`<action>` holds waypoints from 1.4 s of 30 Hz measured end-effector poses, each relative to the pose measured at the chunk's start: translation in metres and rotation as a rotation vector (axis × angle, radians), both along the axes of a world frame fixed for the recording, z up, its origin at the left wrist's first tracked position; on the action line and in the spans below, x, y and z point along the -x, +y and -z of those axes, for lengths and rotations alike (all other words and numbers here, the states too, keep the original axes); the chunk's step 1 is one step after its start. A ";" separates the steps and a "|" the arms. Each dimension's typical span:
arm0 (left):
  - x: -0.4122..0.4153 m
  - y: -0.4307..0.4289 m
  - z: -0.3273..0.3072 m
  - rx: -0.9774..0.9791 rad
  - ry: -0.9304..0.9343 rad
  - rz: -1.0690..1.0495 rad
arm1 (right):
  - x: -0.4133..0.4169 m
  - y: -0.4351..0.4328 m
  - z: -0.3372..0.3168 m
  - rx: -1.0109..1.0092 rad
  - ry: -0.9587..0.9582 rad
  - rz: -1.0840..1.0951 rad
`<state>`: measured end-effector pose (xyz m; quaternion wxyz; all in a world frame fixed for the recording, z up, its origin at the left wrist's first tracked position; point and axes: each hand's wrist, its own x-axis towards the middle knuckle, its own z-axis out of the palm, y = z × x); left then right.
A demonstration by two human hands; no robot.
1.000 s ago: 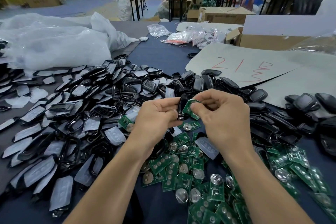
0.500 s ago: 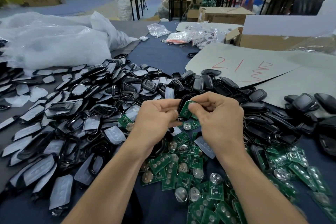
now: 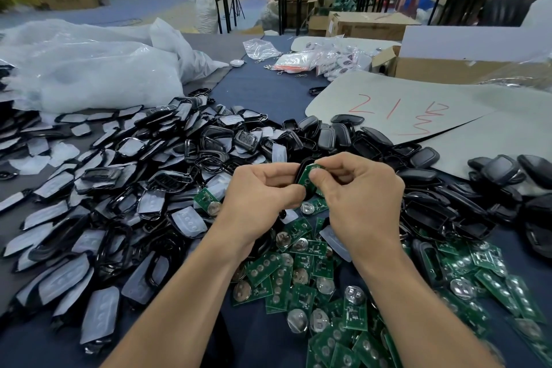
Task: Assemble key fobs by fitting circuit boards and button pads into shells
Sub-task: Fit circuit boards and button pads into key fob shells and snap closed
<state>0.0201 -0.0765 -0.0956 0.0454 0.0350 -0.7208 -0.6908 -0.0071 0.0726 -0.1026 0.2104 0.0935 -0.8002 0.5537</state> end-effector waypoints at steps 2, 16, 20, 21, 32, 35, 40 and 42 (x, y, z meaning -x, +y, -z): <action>0.000 0.000 0.001 0.018 0.016 -0.026 | -0.001 -0.001 0.000 -0.010 0.021 -0.004; 0.000 0.000 0.004 0.069 0.027 -0.132 | 0.001 -0.004 0.000 0.060 -0.135 -0.120; 0.002 -0.003 0.007 0.187 0.034 -0.021 | 0.001 0.001 -0.001 0.061 -0.183 -0.156; 0.003 -0.005 0.007 0.205 0.038 -0.018 | 0.000 0.001 -0.001 0.038 -0.200 -0.153; 0.001 -0.072 -0.023 -0.272 0.101 -0.678 | 0.000 -0.082 -0.037 -0.123 -0.231 -0.231; -0.002 -0.105 -0.027 -0.479 0.097 -0.833 | 0.014 -0.132 -0.053 -0.232 -0.276 -0.357; 0.001 -0.150 -0.024 -0.625 0.070 -0.962 | 0.039 -0.217 -0.059 -0.469 -0.307 -0.445; -0.001 -0.165 -0.023 -0.615 0.082 -1.023 | 0.047 -0.247 -0.055 -0.544 -0.300 -0.412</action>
